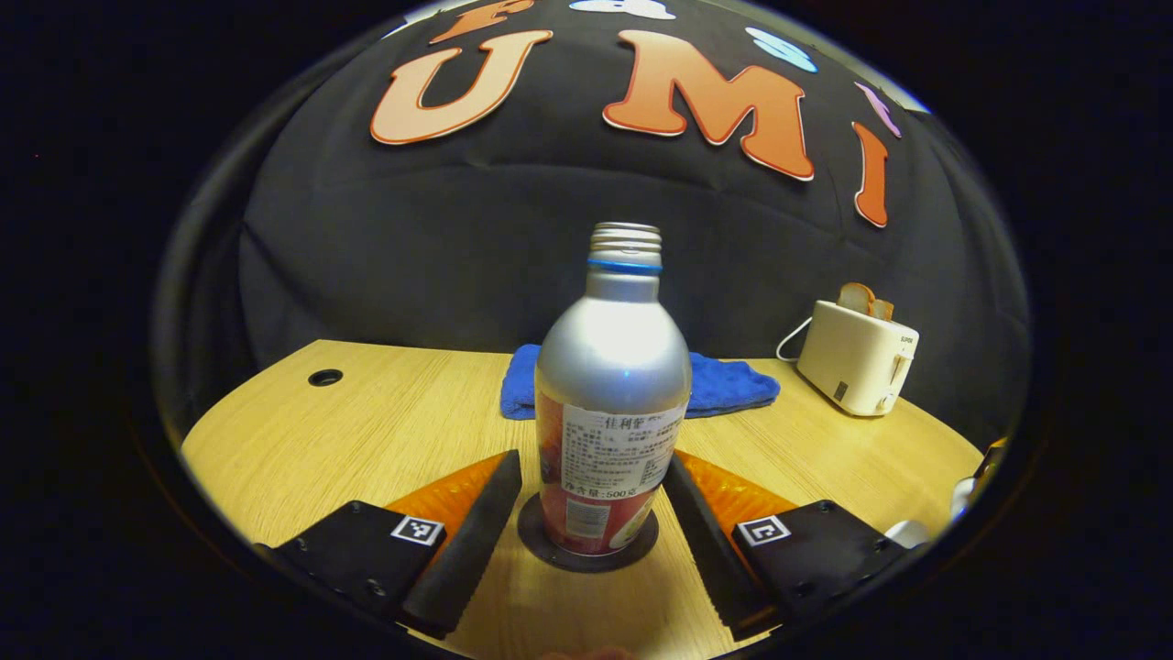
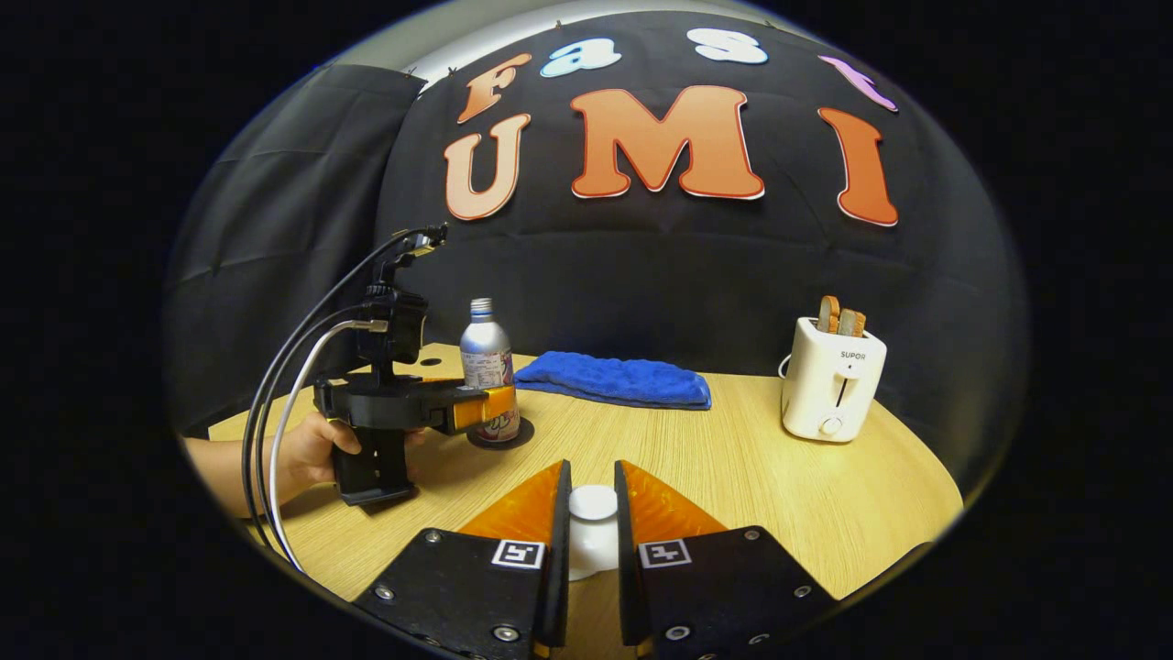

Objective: Open the teacup lid with one hand, grasp the water bottle and pour water into the teacup with the other hand; after pouring, place the water bottle on the coaster and then close the teacup lid.

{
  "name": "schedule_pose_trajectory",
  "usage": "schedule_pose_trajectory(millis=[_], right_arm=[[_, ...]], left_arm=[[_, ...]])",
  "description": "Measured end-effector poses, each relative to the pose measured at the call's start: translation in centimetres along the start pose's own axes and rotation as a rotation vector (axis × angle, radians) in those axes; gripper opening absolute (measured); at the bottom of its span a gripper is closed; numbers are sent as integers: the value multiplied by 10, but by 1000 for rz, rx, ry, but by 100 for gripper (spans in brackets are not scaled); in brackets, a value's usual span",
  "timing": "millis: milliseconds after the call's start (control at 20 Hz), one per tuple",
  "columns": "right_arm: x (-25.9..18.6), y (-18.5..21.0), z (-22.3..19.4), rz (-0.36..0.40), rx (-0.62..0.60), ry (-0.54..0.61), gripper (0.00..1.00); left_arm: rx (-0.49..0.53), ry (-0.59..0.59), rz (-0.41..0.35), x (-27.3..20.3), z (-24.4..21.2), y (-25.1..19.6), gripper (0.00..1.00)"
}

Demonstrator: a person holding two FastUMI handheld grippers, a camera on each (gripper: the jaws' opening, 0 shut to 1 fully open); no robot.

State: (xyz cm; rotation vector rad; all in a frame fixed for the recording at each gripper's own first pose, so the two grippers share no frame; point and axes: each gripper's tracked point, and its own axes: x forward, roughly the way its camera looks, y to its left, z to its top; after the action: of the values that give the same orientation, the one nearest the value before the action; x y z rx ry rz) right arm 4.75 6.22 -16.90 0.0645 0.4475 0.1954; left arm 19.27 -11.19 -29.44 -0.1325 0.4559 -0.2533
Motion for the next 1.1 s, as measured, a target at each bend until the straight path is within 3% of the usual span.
schedule_pose_trajectory(millis=[650,1100], right_arm=[[5,17,-1,24,9,-11,23],[16,24,-15,29,-11,8,23]], left_arm=[[114,-117,-19,-64,13,-16,99],[104,-216,8,-122,35,-11,99]])
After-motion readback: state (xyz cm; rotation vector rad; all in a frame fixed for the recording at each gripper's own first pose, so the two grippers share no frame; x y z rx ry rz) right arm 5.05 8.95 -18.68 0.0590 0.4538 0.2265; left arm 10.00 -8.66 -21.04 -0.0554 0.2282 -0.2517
